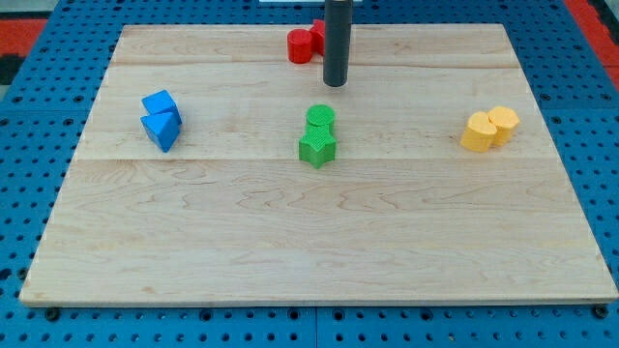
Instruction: Move the red blocks diagonal bottom right to the blue blocks
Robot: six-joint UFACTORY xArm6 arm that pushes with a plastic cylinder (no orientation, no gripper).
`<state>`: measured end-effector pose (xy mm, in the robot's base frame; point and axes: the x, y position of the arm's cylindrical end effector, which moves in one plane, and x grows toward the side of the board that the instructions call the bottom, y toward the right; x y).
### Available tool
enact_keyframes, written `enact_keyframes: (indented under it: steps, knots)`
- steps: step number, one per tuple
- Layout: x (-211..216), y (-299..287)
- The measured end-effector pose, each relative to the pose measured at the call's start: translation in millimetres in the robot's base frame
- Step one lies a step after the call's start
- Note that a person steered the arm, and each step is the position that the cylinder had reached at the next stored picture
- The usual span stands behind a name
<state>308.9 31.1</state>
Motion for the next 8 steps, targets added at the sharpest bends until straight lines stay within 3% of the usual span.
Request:
enact_keyframes:
  steps: [2, 3, 4, 5, 7, 8]
  knots:
    - [-58, 126]
    - [-117, 123]
    - [-118, 112]
    - [-116, 49]
    - [-114, -4]
    - [-107, -64]
